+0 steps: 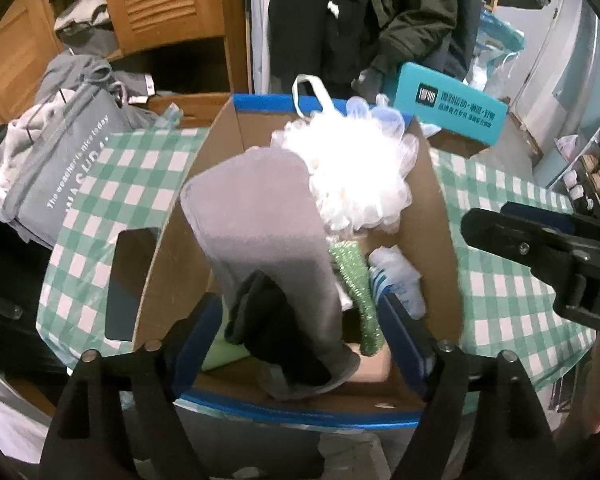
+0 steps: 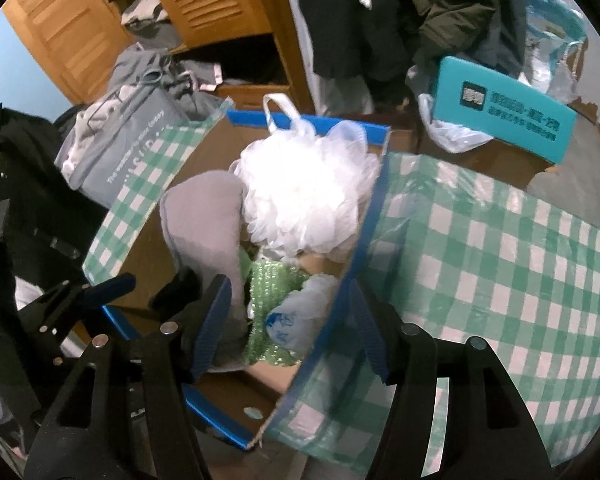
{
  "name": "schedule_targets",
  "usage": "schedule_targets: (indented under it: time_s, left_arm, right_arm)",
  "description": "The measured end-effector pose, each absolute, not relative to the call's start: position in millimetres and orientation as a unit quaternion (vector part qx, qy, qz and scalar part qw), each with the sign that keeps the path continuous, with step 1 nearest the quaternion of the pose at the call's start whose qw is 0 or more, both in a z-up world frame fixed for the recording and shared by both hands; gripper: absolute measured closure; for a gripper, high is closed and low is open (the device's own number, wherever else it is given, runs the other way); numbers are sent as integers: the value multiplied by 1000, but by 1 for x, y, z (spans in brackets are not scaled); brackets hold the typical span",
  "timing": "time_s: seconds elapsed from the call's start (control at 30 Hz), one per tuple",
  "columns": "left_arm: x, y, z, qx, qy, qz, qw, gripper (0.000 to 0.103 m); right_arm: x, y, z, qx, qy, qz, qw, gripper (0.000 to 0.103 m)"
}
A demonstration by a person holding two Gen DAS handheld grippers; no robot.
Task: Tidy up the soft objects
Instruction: 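Lower both socks into the box and open both tools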
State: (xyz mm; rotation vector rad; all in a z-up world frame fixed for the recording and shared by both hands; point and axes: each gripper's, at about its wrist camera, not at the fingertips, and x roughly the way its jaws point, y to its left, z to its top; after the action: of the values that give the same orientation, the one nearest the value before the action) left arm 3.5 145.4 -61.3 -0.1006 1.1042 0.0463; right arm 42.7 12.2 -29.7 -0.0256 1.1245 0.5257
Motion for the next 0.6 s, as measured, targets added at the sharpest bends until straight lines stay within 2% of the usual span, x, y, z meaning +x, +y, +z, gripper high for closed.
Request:
schedule_targets:
  time_s: [0.3,0.37,0.6]
  left_arm:
    - [-4,123,-36,-40,508,1,860,20]
    - [-7,117,-30,-33,501,-2,865,14]
    - [-14,99,-21,-12,489,6,872,14]
  right_arm:
    - [31,-18,-6,-13,502,227,834,41]
    - [27,-24,0,-15,495,223,840,41]
    - [18,-52,17,-14,480,208,852,41]
